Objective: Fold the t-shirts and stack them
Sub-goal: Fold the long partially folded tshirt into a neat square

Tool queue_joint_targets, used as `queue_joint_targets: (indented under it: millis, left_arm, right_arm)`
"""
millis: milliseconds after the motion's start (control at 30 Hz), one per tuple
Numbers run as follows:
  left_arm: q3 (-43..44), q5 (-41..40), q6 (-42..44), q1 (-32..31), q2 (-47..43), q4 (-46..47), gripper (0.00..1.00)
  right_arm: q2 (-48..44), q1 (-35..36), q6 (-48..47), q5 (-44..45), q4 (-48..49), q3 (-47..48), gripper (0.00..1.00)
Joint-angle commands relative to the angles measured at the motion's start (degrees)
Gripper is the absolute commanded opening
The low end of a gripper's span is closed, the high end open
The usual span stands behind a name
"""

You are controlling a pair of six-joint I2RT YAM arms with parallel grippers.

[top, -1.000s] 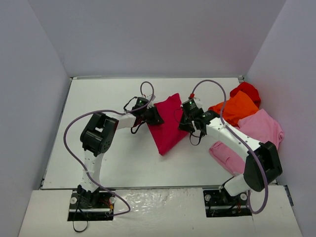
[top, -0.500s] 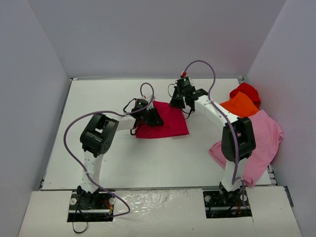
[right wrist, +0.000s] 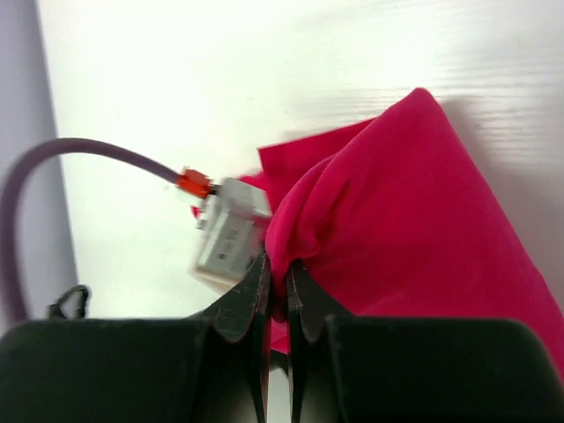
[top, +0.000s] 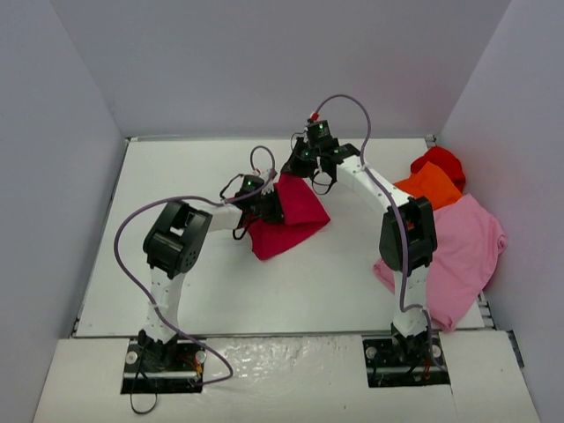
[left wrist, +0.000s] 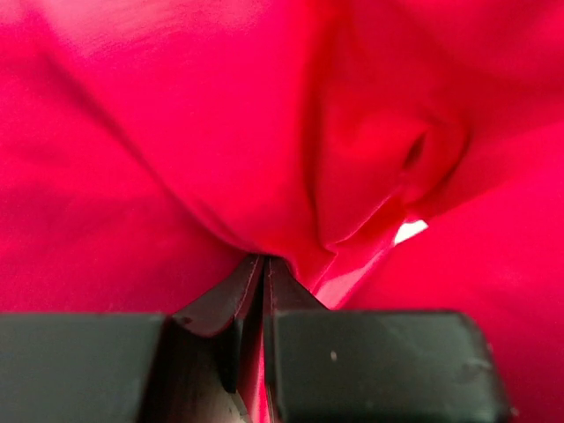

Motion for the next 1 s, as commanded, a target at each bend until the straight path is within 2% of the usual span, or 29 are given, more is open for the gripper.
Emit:
queue_joint_targets:
  millis: [0,233,367,467,600,767,833,867,900,967]
  left_arm:
    - [0.42,0.63,-0.37,0.32,-2.44,3.48,0.00]
    - [0.22,0.31,-0.43,0.32,-2.40,3.70,0.00]
    - [0.03,0.38,-0.50,0.32,-2.55,3.83,0.00]
    - [-0.05,0.16,-0.08,0.40,-2.84,3.44,0.00]
    - [-0.49,0.37,0.16,0.50,-3.40,3.25,0.00]
    - [-0.57,0.87,-0.08,0.50,-4.86,2.30,0.00]
    - [-0.89,0.20,0.70,0.50,-7.83,0.10,0.00]
    - [-1.10,-0.08,1.06,0.50,-8.55,-0.33,0.00]
    - [-1.14,-0.55,1.23,0.50,-8.88,-0.58,0.00]
    - [-1.64,-2.36,3.52,0.50,-12.71,-3.68,0.00]
  right_arm:
    - [-0.83,2.03,0.53,-7.40,3.37,5.82,0.00]
    - [-1.53,6.71,0.93,-11.13,3.08,4.72,0.00]
    - [-3.78,10.22,-1.00,-10.52,1.55,-0.76,0.00]
    - [-6.27,11.08,-1.68,-7.80,0.46,-5.91,0.00]
    - [-12.02,11.19,-6.91,3.58,-4.99,-14.22,0.00]
    - [-14.88,11.19,-9.85,12.07,-7.72,-18.61,0.00]
    - [-15.81,11.19,-10.60,16.01,-8.28,-18.71,0.14]
    - [-16.03,11.19,-10.86,17.76,-8.29,-18.58,0.28]
    - [-16.11,11.19,-11.07,18.62,-8.27,-18.50,0.30]
    - [-16.83,10.95,-11.32,26.63,-8.37,-17.49,0.54]
